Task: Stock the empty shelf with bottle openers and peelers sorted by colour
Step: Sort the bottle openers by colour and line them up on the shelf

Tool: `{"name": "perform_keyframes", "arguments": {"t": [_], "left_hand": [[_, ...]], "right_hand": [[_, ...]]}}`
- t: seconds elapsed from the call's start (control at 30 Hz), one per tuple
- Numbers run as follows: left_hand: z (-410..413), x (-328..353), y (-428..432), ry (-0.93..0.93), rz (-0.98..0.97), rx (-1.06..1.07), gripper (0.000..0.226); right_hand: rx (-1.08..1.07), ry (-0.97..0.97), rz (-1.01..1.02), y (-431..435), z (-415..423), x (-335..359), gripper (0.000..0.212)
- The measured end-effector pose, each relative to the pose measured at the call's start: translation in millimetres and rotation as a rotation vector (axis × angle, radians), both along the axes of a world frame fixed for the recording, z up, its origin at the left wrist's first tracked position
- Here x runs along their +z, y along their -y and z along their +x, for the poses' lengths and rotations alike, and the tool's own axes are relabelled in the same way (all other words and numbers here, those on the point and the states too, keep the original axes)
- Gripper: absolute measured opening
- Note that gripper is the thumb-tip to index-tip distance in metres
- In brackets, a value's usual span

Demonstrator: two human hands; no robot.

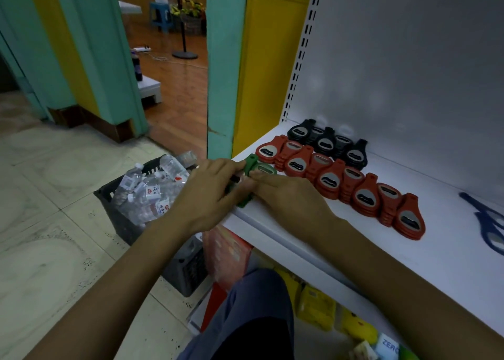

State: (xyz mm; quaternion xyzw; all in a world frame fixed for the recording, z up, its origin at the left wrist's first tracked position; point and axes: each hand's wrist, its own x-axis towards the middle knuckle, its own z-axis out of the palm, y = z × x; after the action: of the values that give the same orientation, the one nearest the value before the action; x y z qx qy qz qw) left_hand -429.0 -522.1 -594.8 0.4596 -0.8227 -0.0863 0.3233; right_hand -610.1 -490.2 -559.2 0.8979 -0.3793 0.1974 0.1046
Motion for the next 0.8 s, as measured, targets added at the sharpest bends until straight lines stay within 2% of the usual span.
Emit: {"name": "perform_keyframes", "arguments": {"t": [0.07,0.17,0.27,0.43,0.7,0.8], "left_hand": [[2,-1,-1,0.106,-0.020,-0.007,0.088],[2,-2,-3,0.133,-0.032,0.010,0.089],[1,-1,-3,0.138,-0.055,0.019,0.081],[0,0,-4,0.180,-0.053,0.034,0.070],[-2,0,-5,0.202,-0.045,0.043,0.068],[-1,2,-5,0.189,-0.023,0.032,0.073]], "right_hand": [[-0.037,0.158,0.118,1,0,-3,0.033],[-0.073,0.308,0.149,1,-9,-7,0.032],[-0.122,0.263,0.080,0,-25,-8,0.018],[-0.131,0.112,0.162,9,-28,-9,0.014],[-0.167,0.139,0.175,13,-27,-12,0.011],[-0.205,0.218,0.157,13,-27,-13,0.012]]}}
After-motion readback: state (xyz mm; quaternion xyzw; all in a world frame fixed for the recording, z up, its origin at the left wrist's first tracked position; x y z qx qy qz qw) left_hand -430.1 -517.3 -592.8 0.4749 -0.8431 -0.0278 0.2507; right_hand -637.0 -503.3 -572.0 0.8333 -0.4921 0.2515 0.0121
